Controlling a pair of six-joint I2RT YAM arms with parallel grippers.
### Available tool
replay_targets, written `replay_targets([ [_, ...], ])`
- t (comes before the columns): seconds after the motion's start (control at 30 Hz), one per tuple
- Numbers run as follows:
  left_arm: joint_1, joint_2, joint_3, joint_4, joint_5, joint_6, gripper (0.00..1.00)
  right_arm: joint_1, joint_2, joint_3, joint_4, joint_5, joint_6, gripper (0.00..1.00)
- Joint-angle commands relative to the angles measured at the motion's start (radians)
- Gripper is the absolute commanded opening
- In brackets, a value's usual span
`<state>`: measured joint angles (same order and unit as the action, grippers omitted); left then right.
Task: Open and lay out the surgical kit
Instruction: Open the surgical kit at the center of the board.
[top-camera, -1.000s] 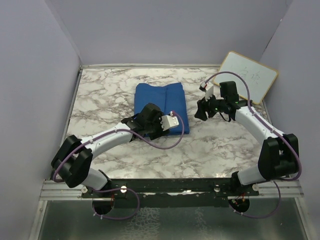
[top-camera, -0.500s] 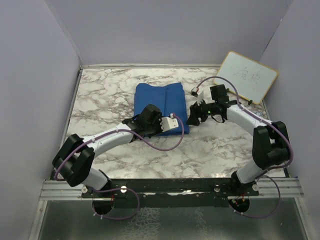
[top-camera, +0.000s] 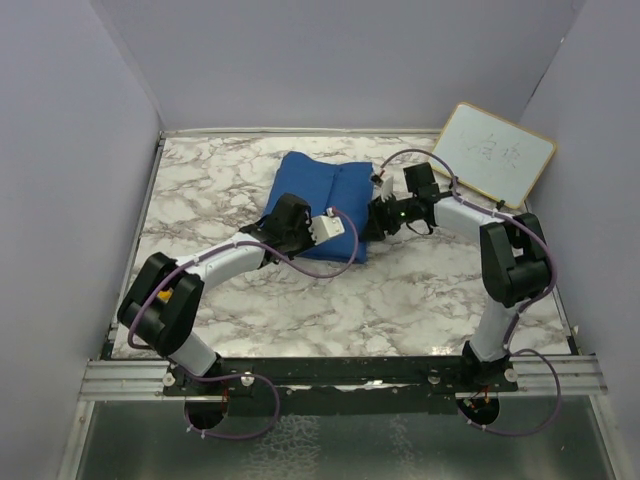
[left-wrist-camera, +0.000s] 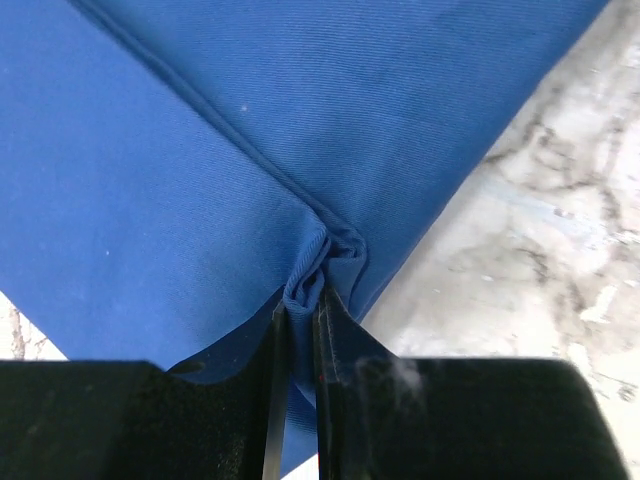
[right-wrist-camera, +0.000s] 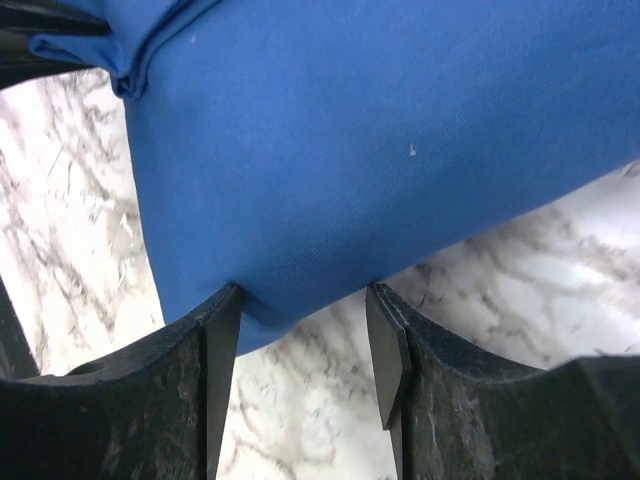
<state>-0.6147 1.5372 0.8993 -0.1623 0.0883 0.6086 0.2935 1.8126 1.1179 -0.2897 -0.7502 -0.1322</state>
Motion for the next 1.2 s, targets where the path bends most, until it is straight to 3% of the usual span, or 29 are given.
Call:
replay_targets([
  [0.0,0.038,0.064,0.057,0.049,0.013,0.003,0.15,0.003,0.080,0.125,0.060,-0.002,0.040,0.51],
  [0.4,0.040,0.068,0.094,0.032,0.132,-0.090,0.15,0.003,0.221,0.328,-0.046,0.044,-0.037,0.46],
  [0.77,0.105,-0.087,0.084,0.049,0.090,-0.120,0.15,0.001,-0.016,0.290,-0.175,0.174,-0.158,0.49],
  [1.0,0.210,-0.244,-0.010,0.093,-0.100,-0.158,0.12,0.001,-0.206,0.065,-0.132,0.261,-0.162,0.49],
  [1.17,0.360,-0.382,-0.114,0.170,-0.348,-0.149,0.11,0.001,-0.267,0.000,-0.127,0.285,-0.170,0.49],
])
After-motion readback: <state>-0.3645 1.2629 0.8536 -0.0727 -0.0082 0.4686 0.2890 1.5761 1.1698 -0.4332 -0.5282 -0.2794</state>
